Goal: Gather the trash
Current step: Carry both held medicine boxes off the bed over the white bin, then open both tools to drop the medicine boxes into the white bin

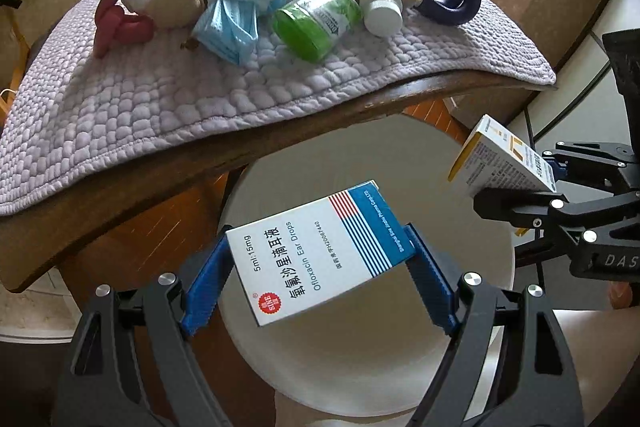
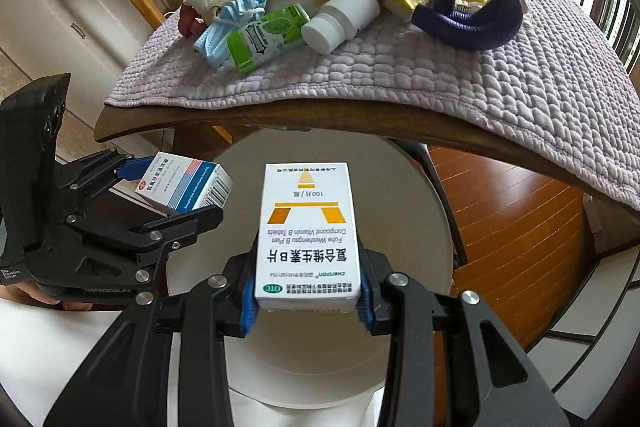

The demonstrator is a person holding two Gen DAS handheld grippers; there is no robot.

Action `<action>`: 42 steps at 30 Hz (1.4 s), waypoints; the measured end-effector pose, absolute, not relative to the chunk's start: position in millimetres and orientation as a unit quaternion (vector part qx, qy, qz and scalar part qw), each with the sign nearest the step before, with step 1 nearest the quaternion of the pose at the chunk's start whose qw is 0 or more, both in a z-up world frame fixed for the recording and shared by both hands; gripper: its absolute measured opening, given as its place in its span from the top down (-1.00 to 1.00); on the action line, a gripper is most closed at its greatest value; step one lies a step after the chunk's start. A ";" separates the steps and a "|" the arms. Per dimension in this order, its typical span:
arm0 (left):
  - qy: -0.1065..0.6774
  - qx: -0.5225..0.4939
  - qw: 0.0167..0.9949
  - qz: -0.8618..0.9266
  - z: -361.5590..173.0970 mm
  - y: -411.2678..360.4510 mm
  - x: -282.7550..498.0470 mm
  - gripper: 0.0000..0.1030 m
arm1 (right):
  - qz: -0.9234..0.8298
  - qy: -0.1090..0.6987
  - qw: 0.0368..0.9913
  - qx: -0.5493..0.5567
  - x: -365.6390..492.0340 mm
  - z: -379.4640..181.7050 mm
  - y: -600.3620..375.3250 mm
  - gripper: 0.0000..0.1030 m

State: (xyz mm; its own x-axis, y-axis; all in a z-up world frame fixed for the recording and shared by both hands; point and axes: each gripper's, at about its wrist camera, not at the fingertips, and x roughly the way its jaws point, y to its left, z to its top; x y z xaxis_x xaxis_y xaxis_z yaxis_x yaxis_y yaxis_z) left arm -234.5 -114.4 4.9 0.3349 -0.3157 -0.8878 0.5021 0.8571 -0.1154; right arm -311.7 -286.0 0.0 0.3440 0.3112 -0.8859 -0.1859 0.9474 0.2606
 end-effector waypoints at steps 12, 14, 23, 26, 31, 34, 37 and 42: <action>0.525 0.100 0.809 -0.244 -8.4 -120.7 -227.7 -0.64 | 0.149 0.561 0.812 0.057 -308.2 -11.2 -280.0 0.28; 0.526 0.102 0.809 -0.242 -10.8 -120.9 -226.6 -0.64 | 0.149 0.562 0.812 0.055 -307.7 -12.7 -279.0 0.28; 0.531 0.106 0.807 -0.236 -24.2 -119.4 -225.0 -0.64 | 0.148 0.567 0.809 0.051 -302.9 -22.9 -269.6 0.28; 0.532 0.107 0.807 -0.234 -30.7 -122.2 -222.9 -0.64 | 0.146 0.570 0.807 0.051 -299.6 -26.5 -267.0 0.28; 0.536 0.110 0.804 -0.232 -42.2 -124.5 -219.8 -0.64 | 0.143 0.572 0.806 0.048 -294.5 -32.1 -261.7 0.28; 0.538 0.113 0.803 -0.231 -49.1 -126.9 -219.7 -0.64 | 0.142 0.574 0.805 0.048 -291.2 -36.3 -256.8 0.28; 0.540 0.113 0.801 -0.231 -57.1 -127.5 -219.5 -0.64 | 0.141 0.577 0.803 0.048 -288.9 -41.1 -251.3 0.28; 0.543 0.117 0.799 -0.231 -67.3 -124.6 -219.5 -0.64 | 0.139 0.580 0.801 0.046 -286.2 -44.7 -250.9 0.28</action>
State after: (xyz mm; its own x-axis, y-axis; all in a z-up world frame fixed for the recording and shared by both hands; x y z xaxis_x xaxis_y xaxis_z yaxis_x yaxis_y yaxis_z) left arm -219.5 -124.6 -67.3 0.3044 -0.2431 -0.9210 0.4960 0.8659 -0.0646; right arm -286.2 -250.9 -44.7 0.2875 0.2761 -0.9171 -0.1694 0.9571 0.2350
